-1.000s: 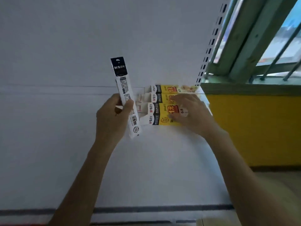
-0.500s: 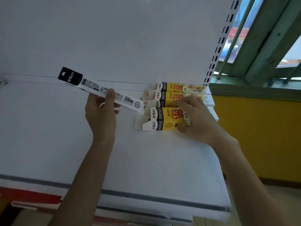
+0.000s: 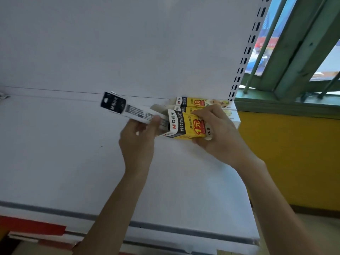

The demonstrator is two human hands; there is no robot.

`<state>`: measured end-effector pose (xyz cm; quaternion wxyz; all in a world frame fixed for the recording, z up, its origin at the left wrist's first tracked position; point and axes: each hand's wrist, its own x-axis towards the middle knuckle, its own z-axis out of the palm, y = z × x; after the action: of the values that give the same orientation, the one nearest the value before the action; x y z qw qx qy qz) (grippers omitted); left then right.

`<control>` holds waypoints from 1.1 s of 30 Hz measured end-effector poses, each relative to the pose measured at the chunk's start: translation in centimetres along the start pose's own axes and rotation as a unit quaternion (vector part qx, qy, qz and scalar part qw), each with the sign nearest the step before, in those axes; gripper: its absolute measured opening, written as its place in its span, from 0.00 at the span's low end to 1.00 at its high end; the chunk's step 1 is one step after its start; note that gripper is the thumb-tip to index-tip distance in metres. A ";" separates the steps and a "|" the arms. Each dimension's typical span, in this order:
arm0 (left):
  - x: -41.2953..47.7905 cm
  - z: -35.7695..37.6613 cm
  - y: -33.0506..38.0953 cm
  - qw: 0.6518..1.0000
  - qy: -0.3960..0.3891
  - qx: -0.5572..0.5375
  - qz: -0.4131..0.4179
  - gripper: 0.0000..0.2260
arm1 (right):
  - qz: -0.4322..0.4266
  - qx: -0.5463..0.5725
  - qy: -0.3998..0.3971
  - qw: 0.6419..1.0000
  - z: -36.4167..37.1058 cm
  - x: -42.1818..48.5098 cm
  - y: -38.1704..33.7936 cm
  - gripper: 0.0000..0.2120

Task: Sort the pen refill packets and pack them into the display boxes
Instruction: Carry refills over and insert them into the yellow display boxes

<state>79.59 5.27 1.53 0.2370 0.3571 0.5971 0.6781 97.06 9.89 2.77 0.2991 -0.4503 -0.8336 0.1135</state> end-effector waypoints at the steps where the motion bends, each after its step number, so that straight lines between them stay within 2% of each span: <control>1: 0.0 0.0 -0.2 0.999 -0.031 0.029 -0.008 0.10 | 0.004 -0.008 -0.006 1.000 0.1 0.0 0.0 0.29; 4: 0.3 -0.6 0.3 0.985 -0.121 0.121 0.000 0.15 | 0.022 -0.035 -0.028 0.999 -0.2 -0.2 0.3 0.31; 5: 0.4 -0.9 0.6 0.983 -0.117 0.142 0.025 0.15 | 0.025 -0.038 -0.035 0.998 -0.3 -0.2 0.4 0.31; 7: 0.8 -1.4 1.0 0.987 -0.057 0.139 0.058 0.15 | 0.033 -0.038 -0.037 0.998 -0.7 -0.3 0.4 0.31; 10: 2.1 -2.2 1.3 0.999 0.017 0.026 0.013 0.11 | 0.045 -0.037 -0.034 0.998 -1.0 -0.2 0.3 0.30; 12: 2.6 -2.8 1.1 0.994 0.008 0.085 0.063 0.07 | 0.049 -0.039 -0.038 0.997 -1.0 -0.1 0.2 0.31; 15: 2.7 -2.7 1.1 0.942 -0.130 0.254 0.176 0.03 | 0.042 -0.045 -0.054 0.997 -0.8 0.2 -0.3 0.31; 17: 2.7 -2.2 1.1 0.878 -0.234 0.360 0.213 0.12 | 0.035 -0.050 -0.065 0.996 -0.4 0.4 -0.6 0.30; 18: 2.7 -2.1 1.0 0.856 -0.237 0.393 0.237 0.18 | 0.036 -0.053 -0.068 0.996 -0.4 0.5 -0.7 0.31; 19: 2.8 -2.1 0.8 0.863 -0.200 0.390 0.250 0.19 | 0.040 -0.055 -0.068 0.995 -0.4 0.6 -0.7 0.31; 20: 2.7 -2.3 1.0 0.890 -0.143 0.355 0.249 0.17 | 0.045 -0.055 -0.065 0.995 -0.6 0.6 -0.7 0.31; 22: 2.6 -2.9 1.0 0.926 -0.066 0.283 0.243 0.07 | 0.053 -0.054 -0.060 0.995 -0.8 0.7 -0.6 0.31; 23: 2.6 -3.0 1.1 0.929 -0.070 0.279 0.234 0.03 | 0.054 -0.054 -0.059 0.995 -0.8 0.8 -0.7 0.31; 26: 2.8 -2.5 1.1 0.907 -0.160 0.321 0.219 0.03 | 0.035 -0.066 -0.058 0.995 -0.3 1.1 -1.1 0.30; 28: 2.6 -2.0 1.2 0.896 -0.219 0.319 0.218 0.06 | 0.025 -0.081 -0.061 0.995 0.0 1.3 -1.3 0.29; 29: 2.5 -1.9 1.2 0.898 -0.224 0.302 0.228 0.08 | 0.026 -0.083 -0.064 0.994 0.1 1.3 -1.3 0.29; 31: 2.7 -2.0 0.9 0.912 -0.166 0.281 0.247 0.08 | 0.034 -0.080 -0.065 0.994 0.1 1.3 -1.3 0.30; 33: 3.2 -2.2 0.8 0.922 -0.119 0.292 0.225 0.05 | 0.038 -0.082 -0.062 0.994 -0.1 1.3 -1.3 0.30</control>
<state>75.93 6.09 2.88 0.0332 0.6134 0.6401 0.4615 95.69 10.26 3.98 0.2046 -0.4968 -0.8393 0.0835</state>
